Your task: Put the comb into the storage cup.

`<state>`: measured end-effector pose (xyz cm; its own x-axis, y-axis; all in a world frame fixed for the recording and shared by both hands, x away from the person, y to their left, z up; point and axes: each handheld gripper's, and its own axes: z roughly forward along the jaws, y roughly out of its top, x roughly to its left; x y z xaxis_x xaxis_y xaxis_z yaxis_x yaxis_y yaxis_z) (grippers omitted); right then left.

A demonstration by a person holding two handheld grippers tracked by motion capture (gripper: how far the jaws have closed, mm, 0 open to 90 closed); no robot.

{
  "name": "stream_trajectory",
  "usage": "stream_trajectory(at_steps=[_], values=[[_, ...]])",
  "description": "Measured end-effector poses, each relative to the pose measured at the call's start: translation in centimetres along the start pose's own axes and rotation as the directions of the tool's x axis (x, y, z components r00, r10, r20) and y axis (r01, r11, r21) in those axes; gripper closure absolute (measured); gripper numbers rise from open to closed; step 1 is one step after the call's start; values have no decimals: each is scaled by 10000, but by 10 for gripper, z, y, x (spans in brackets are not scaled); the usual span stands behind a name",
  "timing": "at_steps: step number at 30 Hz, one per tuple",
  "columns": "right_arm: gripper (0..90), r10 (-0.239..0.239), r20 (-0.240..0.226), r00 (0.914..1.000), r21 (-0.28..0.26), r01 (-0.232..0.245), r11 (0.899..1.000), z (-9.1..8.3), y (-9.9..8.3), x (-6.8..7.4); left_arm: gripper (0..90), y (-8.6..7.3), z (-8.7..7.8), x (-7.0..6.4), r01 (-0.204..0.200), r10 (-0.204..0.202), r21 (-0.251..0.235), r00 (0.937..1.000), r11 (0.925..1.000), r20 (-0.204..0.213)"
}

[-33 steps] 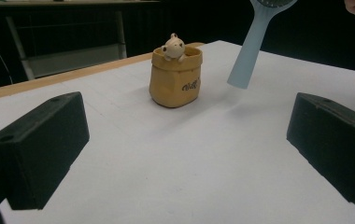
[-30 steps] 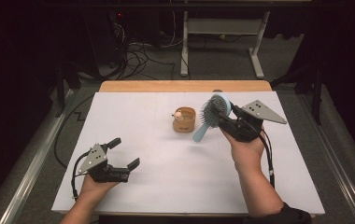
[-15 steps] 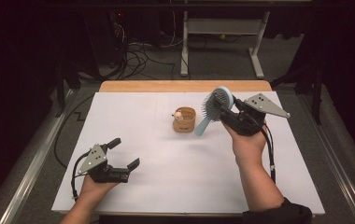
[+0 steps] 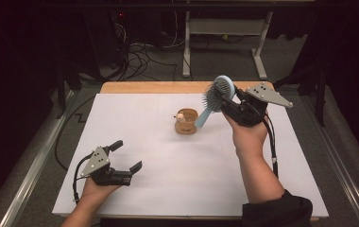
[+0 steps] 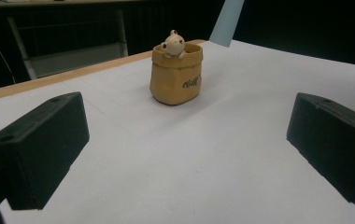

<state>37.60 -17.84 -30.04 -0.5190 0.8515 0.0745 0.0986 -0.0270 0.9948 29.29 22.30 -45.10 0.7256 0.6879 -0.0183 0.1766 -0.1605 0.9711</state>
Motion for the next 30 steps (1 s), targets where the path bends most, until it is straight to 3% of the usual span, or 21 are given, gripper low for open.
stream_trajectory(at_steps=[9, 30], values=[[573, -19, 63, 10000, -51, 19, 10000, 11, 4, 3, 0, 0, 1, -3, -153, 152, 63, 9998, 9999, 94], [573, 226, 272, 9994, -71, -225, 9997, 42, 2, -1, 0, -1, 0, 0, 29, -30, 31, 9998, 10000, 173]])
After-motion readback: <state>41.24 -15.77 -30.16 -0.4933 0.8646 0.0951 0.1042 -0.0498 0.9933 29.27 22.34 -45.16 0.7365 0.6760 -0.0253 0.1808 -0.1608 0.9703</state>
